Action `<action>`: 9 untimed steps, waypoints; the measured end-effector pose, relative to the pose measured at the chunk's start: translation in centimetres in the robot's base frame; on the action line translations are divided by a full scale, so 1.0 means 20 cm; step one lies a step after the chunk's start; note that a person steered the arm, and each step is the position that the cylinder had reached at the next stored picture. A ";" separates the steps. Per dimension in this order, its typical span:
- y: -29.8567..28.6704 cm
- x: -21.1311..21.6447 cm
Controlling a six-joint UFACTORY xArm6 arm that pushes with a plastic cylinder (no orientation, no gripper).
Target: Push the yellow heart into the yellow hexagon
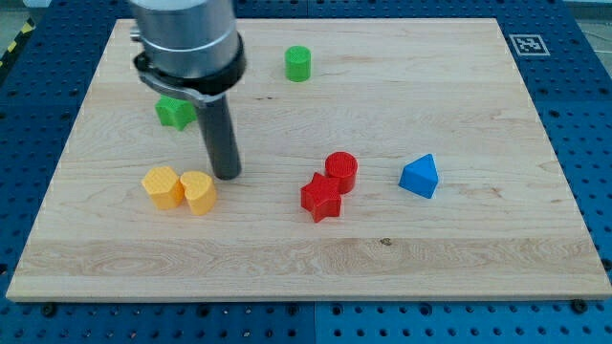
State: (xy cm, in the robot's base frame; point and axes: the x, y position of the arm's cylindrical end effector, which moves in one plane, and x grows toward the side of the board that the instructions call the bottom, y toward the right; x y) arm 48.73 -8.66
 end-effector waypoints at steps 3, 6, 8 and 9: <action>0.10 0.18; -0.14 0.18; -0.10 0.16; -0.08 0.16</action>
State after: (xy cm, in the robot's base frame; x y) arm 51.90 -10.28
